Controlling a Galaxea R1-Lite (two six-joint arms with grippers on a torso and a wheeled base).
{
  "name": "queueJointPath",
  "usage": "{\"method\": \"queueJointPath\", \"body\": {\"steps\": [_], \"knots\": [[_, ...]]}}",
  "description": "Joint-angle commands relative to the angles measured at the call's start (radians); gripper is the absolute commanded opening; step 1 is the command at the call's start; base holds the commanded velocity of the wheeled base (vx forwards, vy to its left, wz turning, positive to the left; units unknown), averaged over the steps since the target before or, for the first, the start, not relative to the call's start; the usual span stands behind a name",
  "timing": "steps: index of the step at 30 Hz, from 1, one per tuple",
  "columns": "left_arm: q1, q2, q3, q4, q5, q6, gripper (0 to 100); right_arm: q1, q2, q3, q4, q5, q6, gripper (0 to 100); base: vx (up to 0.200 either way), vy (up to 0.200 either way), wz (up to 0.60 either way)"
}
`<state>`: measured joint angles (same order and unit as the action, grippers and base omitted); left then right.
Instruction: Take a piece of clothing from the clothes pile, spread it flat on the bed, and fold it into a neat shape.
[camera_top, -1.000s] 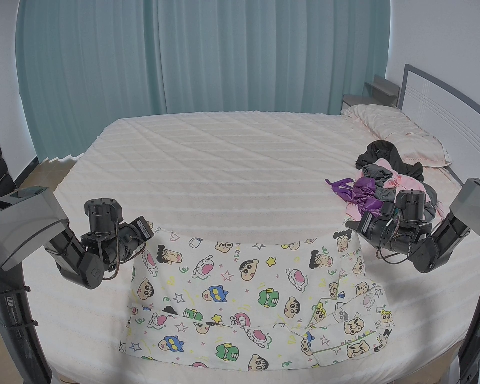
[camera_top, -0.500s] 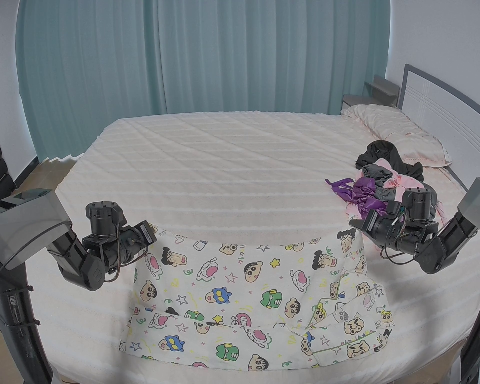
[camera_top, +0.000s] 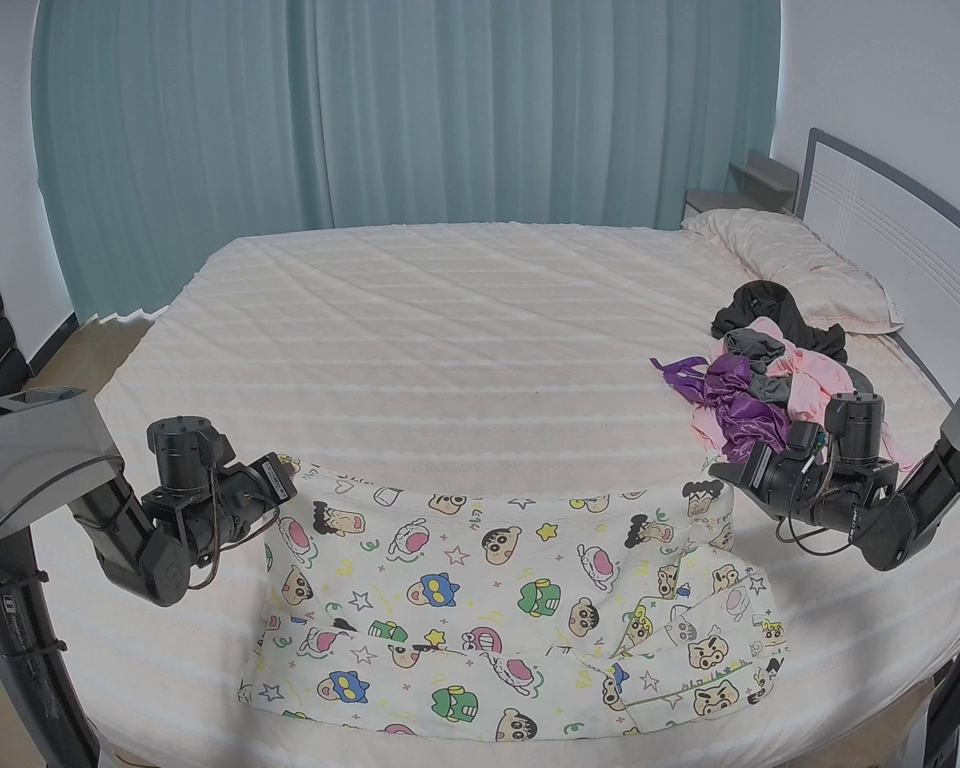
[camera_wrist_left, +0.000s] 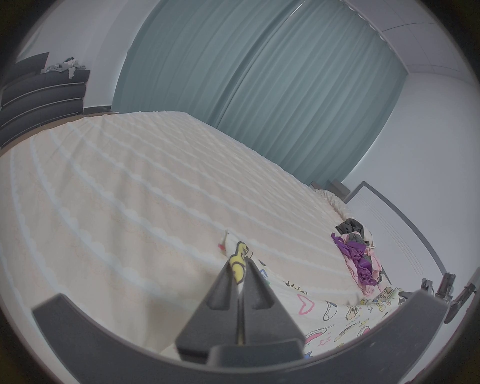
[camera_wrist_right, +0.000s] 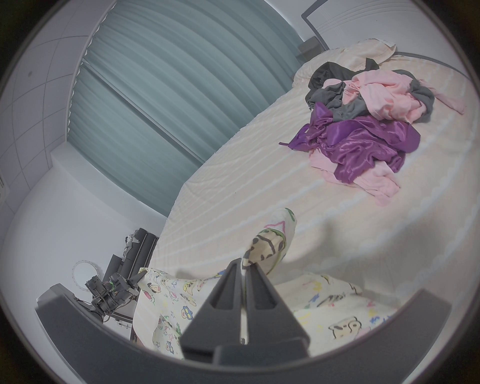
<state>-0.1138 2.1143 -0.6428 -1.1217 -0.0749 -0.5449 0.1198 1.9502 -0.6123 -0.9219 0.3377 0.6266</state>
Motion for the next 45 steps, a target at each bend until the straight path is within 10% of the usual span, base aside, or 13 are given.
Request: {"method": "queueJointPath", "body": {"steps": [1, 37, 38, 45], "knots": [[0.002, -0.028, 0.077, -0.049, 0.000, 0.005, 0, 0.003, -0.059, 0.072, 0.000, 0.000, -0.004, 0, 0.000, 0.000, 0.00], [-0.029, 0.098, 0.396, -0.110, -0.066, 0.023, 0, 0.018, 0.260, 0.468, -0.360, 0.020, -0.054, 0, 0.000, 0.000, 0.00], [-0.029, 0.098, 0.399, -0.110, -0.068, 0.022, 100, 0.015, 0.266, 0.473, -0.376, 0.023, -0.047, 100, 0.000, 0.000, 0.00], [-0.024, 0.078, 0.449, -0.138, -0.100, 0.020, 100, 0.006, 0.292, 0.528, -0.497, 0.011, -0.044, 100, 0.000, 0.000, 0.00]]}}
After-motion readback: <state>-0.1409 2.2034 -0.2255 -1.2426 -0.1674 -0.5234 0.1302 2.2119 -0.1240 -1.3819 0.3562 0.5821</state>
